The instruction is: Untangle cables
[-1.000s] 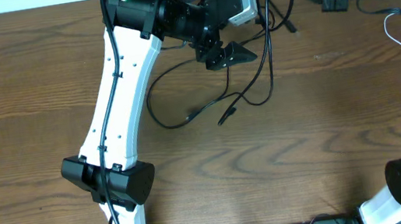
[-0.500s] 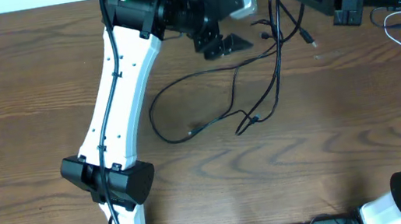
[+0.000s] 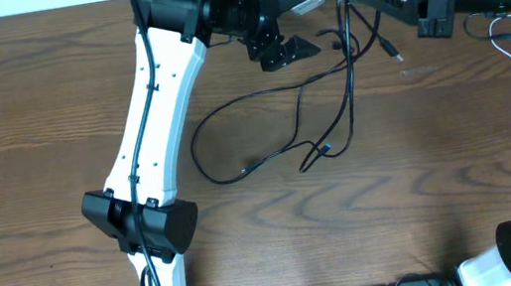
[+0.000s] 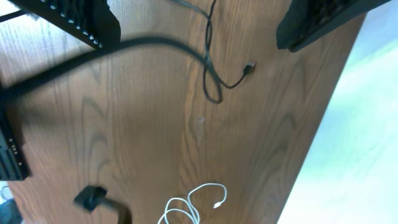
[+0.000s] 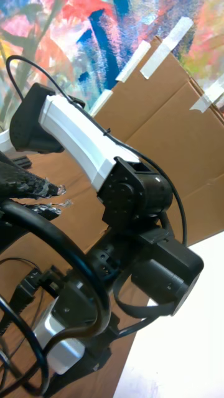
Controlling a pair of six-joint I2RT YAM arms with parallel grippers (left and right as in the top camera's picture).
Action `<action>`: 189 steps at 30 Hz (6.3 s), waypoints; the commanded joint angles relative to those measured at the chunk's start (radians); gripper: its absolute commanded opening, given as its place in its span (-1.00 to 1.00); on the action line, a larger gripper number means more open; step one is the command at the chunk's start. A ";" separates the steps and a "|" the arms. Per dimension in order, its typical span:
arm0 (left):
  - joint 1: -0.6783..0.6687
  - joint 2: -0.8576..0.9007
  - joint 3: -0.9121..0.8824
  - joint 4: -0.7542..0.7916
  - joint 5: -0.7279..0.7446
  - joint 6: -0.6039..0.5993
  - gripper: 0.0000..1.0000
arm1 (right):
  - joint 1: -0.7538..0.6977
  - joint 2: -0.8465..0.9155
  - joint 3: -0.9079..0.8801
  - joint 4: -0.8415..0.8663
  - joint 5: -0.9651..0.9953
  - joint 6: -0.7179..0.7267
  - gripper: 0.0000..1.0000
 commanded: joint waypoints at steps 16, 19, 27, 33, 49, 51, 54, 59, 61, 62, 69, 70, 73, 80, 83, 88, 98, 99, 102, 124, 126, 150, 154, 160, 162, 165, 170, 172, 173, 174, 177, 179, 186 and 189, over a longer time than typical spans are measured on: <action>0.001 0.009 -0.014 0.038 0.032 -0.045 -0.85 | 0.011 -0.006 0.014 0.012 -0.002 0.010 -0.98; 0.042 0.008 -0.014 0.056 -0.068 -0.112 -0.85 | 0.010 -0.006 0.014 0.011 0.010 0.009 -0.98; 0.333 -0.025 -0.014 0.091 0.263 -0.232 -0.85 | 0.010 -0.006 0.014 -0.051 0.276 -0.035 -0.98; 0.541 -0.100 -0.014 0.095 0.187 -0.350 -0.86 | -0.019 -0.006 0.014 -0.114 0.455 -0.043 -0.98; 0.589 -0.507 0.038 0.451 0.012 -0.700 -0.86 | -0.125 0.106 0.011 -0.369 0.765 -0.090 -0.98; 0.589 -0.522 0.074 0.496 0.027 -0.751 -0.86 | -0.125 0.157 0.011 -0.403 0.765 -0.111 -0.98; 0.589 -0.528 0.167 0.547 0.069 -0.837 -0.86 | -0.125 0.224 0.011 -0.402 0.765 -0.113 -0.98; 0.658 -0.528 0.328 0.636 0.089 -0.967 -0.85 | -0.125 0.335 0.011 -0.386 0.765 -0.114 -0.98; 0.710 -0.528 0.362 0.669 0.151 -1.008 -0.86 | -0.125 0.359 0.011 -0.377 0.765 -0.114 -0.98; 0.740 -0.528 0.374 0.681 0.178 -1.036 -0.86 | -0.125 0.366 0.011 -0.368 0.765 -0.114 -0.98; 0.850 -0.469 0.381 0.681 0.403 -1.172 -0.85 | -0.132 0.355 0.013 -0.216 0.837 -0.065 -0.98; 0.850 -0.456 0.381 0.684 0.424 -1.190 -0.86 | -0.135 0.354 0.013 -0.206 0.850 -0.064 -0.98; 0.822 -0.420 0.381 0.709 0.473 -1.214 -0.85 | -0.178 0.356 0.013 -0.211 0.914 -0.065 -0.98; 0.810 -0.421 0.381 0.730 0.489 -1.215 -0.86 | -0.286 0.355 0.013 -0.219 1.045 -0.080 -0.98; 0.801 -0.420 0.381 0.729 0.494 -1.230 -0.87 | -0.356 0.355 0.013 -0.192 1.102 -0.095 -0.98; 0.743 -0.419 0.381 0.729 0.500 -1.229 -0.85 | -0.514 0.361 0.013 -0.142 1.131 -0.114 -0.98; 0.703 -0.412 0.381 0.729 0.499 -1.229 -0.86 | -0.796 0.360 0.013 -0.158 1.045 -0.080 -0.98; 0.703 -0.410 0.381 0.729 0.500 -1.230 -0.86 | -0.817 0.358 0.013 -0.162 1.036 -0.080 -0.98; 0.703 -0.404 0.381 0.729 0.499 -1.233 -0.86 | -0.881 0.349 0.013 -0.163 1.018 -0.053 -0.98; 0.570 -0.307 0.377 0.715 0.473 -1.225 -0.86 | -1.056 0.334 0.013 -0.162 0.780 -0.005 0.99; 0.547 -0.281 0.376 0.685 0.473 -1.211 -0.86 | -1.056 0.303 0.013 -0.146 0.686 -0.027 0.99; 0.060 0.010 0.370 0.302 0.126 -0.836 -0.86 | -0.861 -0.072 0.013 -0.353 0.310 -0.267 0.98; 0.005 0.013 0.370 0.243 0.019 -0.757 -0.86 | -0.774 -0.076 0.013 -0.425 0.270 -0.366 0.99; -0.074 0.020 0.351 0.215 -0.045 -0.716 -0.86 | -0.679 -0.092 0.013 -0.436 0.270 -0.383 0.99; -0.090 0.033 0.346 0.215 -0.045 -0.715 -0.86 | -0.649 -0.107 0.013 -0.436 0.270 -0.383 0.98; -0.127 0.082 0.346 0.208 -0.045 -0.715 -0.85 | -0.609 -0.140 0.013 -0.435 0.278 -0.383 0.99; -0.171 0.139 0.346 0.212 -0.045 -0.715 -0.86 | -0.574 -0.185 0.013 -0.455 0.344 -0.383 0.99; -0.176 0.140 0.346 0.222 -0.045 -0.715 -0.86 | -0.558 -0.188 0.011 -0.462 0.373 -0.378 0.98; -0.176 0.139 0.346 0.227 -0.045 -0.715 -0.86 | -0.547 -0.188 0.011 -0.462 0.372 -0.379 0.99; -0.176 0.137 0.346 0.227 -0.045 -0.715 -0.86 | -0.533 -0.187 0.011 -0.462 0.372 -0.379 0.99; -0.175 0.137 0.346 0.208 -0.045 -0.715 -0.86 | -0.492 -0.182 0.011 -0.461 0.372 -0.382 0.99; -0.172 0.137 0.346 0.185 -0.046 -0.715 -0.86 | -0.476 -0.177 0.011 -0.461 0.382 -0.383 0.99; -0.169 0.137 0.346 0.176 -0.117 -0.712 -0.86 | -0.475 -0.153 0.011 -0.462 0.402 -0.383 0.99; -0.157 0.137 0.346 0.178 -0.116 -0.710 -0.86 | -0.470 -0.138 0.011 -0.462 0.462 -0.383 0.99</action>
